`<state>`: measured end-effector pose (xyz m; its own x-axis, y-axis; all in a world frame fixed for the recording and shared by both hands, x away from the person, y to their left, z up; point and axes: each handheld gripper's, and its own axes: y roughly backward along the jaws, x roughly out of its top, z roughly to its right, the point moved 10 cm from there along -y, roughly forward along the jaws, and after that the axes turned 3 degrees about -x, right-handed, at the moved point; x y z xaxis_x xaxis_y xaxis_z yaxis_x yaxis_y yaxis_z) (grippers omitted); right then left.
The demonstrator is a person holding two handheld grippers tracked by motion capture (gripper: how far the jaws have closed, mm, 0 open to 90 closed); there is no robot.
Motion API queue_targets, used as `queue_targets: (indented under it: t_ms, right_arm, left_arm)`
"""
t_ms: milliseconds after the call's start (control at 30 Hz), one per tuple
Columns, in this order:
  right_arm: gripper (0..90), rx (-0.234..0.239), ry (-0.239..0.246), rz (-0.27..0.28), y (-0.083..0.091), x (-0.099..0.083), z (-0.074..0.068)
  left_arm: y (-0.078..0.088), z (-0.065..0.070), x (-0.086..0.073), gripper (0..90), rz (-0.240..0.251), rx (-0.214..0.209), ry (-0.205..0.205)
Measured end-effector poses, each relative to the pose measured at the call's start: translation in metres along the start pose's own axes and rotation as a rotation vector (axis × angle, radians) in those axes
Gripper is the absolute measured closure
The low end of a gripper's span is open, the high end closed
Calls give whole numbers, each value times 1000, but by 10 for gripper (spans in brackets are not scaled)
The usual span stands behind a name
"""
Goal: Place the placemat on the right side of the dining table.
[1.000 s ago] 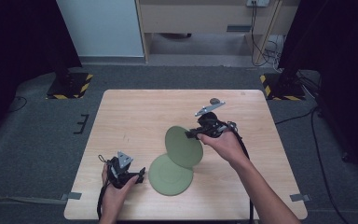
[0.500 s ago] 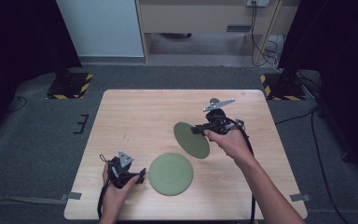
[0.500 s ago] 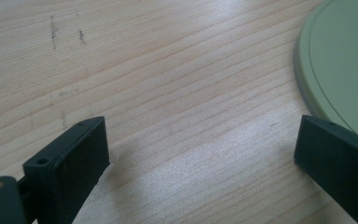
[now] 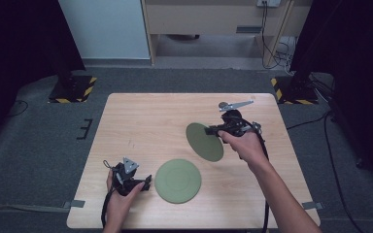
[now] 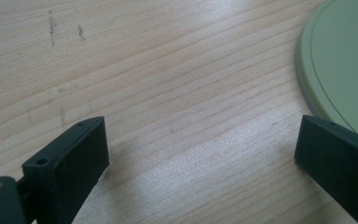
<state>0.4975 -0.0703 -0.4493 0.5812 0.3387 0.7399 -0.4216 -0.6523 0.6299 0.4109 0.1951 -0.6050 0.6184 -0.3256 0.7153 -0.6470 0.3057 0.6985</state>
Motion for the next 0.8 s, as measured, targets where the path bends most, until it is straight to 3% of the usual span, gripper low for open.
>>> queue_targets:
  t_ms: [800]
  right_arm:
    - [859, -104, -71, 38, 16, 17, 35]
  left_arm:
    - [-1, -1, 0, 20, -4, -13, 8]
